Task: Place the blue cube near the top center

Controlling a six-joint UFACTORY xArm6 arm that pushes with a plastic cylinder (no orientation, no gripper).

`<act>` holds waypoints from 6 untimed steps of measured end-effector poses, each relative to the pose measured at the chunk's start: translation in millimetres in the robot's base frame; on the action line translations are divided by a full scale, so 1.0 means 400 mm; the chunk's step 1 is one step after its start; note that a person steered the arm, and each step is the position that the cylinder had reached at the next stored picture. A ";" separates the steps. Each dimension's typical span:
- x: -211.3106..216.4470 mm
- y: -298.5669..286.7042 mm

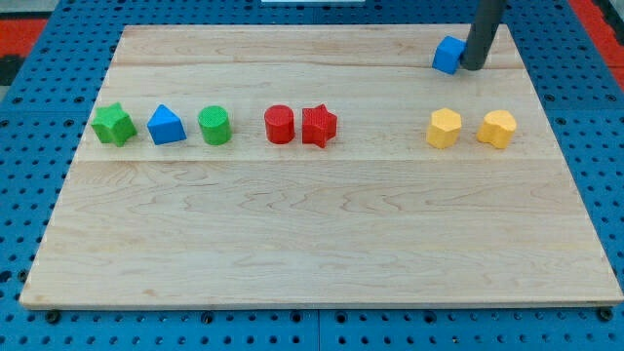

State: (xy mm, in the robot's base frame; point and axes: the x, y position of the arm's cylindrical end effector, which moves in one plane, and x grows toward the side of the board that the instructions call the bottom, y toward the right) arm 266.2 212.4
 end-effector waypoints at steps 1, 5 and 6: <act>-0.024 0.027; -0.099 -0.406; -0.110 -0.656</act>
